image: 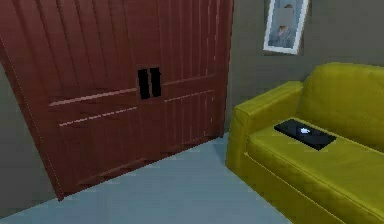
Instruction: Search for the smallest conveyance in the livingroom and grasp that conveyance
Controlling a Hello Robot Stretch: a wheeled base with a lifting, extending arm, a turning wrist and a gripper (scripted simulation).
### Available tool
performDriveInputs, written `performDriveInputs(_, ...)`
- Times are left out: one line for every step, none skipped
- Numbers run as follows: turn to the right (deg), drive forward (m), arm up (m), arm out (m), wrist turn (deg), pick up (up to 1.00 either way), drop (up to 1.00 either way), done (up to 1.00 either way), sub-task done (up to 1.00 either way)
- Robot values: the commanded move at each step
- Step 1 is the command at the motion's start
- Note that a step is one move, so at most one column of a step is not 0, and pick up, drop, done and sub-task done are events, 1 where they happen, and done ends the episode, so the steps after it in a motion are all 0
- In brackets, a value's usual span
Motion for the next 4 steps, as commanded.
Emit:
performDriveInputs(3.0, 0.00, 0.00, 0.00, 0.0, 0.00, 0.00, 0.00, 0.00)
performDriveInputs(0.0, 0.05, 0.00, 0.00, 0.0, 0.00, 0.00, 0.00, 0.00)
performDriveInputs(-45.0, 0.00, 0.00, 0.00, 0.0, 0.00, 0.00, 0.00, 0.00)
performDriveInputs(-45.0, 0.00, 0.00, 0.00, 0.0, 0.00, 0.00, 0.00, 0.00)
